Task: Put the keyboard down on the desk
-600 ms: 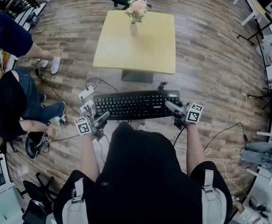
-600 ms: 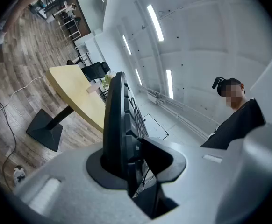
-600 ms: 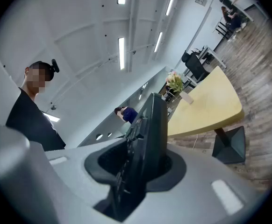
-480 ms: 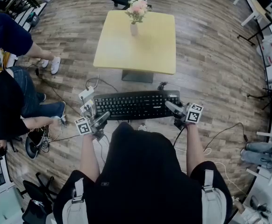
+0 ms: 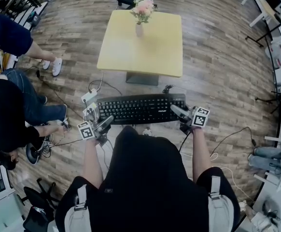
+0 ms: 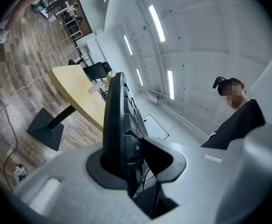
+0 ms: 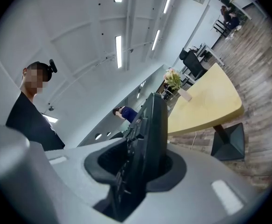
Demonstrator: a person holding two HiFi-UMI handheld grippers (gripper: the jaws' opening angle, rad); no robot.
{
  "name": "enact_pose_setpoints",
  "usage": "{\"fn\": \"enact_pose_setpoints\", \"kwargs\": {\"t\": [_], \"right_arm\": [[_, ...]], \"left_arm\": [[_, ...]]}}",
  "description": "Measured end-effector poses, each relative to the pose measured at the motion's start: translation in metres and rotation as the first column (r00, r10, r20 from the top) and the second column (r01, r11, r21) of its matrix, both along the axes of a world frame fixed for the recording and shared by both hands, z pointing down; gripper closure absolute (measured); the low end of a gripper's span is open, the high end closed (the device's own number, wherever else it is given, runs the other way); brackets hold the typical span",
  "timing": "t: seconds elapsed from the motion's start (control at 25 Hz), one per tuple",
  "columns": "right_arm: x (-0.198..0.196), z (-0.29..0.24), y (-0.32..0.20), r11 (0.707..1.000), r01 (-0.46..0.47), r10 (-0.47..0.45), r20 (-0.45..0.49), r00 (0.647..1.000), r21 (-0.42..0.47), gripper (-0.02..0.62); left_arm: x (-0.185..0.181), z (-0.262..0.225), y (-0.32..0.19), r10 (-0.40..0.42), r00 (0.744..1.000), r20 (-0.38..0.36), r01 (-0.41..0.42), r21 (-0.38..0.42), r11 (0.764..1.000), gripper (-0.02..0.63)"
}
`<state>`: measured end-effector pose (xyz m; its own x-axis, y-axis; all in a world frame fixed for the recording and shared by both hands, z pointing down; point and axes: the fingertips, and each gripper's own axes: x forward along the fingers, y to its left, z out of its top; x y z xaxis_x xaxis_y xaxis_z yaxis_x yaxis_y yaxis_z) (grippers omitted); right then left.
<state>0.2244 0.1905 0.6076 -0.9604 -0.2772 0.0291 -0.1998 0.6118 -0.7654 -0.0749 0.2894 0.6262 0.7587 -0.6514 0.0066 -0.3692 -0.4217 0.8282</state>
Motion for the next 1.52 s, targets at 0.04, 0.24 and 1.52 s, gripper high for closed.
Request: {"fn": "enact_pose_setpoints", "kwargs": {"t": [0.04, 0.24, 1.52], "right_arm": [[0.000, 0.000, 0.000, 1.000, -0.001, 0.001, 0.000, 1.000, -0.001, 0.468], [-0.008, 0.002, -0.002, 1.000, 0.000, 0.000, -0.011, 1.000, -0.010, 0.468], [-0.104, 0.017, -0.076, 0.997, -0.045, 0.041, -0.053, 0.998, -0.070, 0.465]], "left_arm": [[0.000, 0.000, 0.000, 0.000, 1.000, 0.000, 0.000, -0.001, 1.000, 0.505], [-0.007, 0.003, -0.002, -0.001, 1.000, -0.010, 0.001, -0.009, 1.000, 0.503], [-0.107, 0.021, -0.091, 0.041, 0.999, -0.033, -0.042, -0.046, 0.998, 0.503]]}}
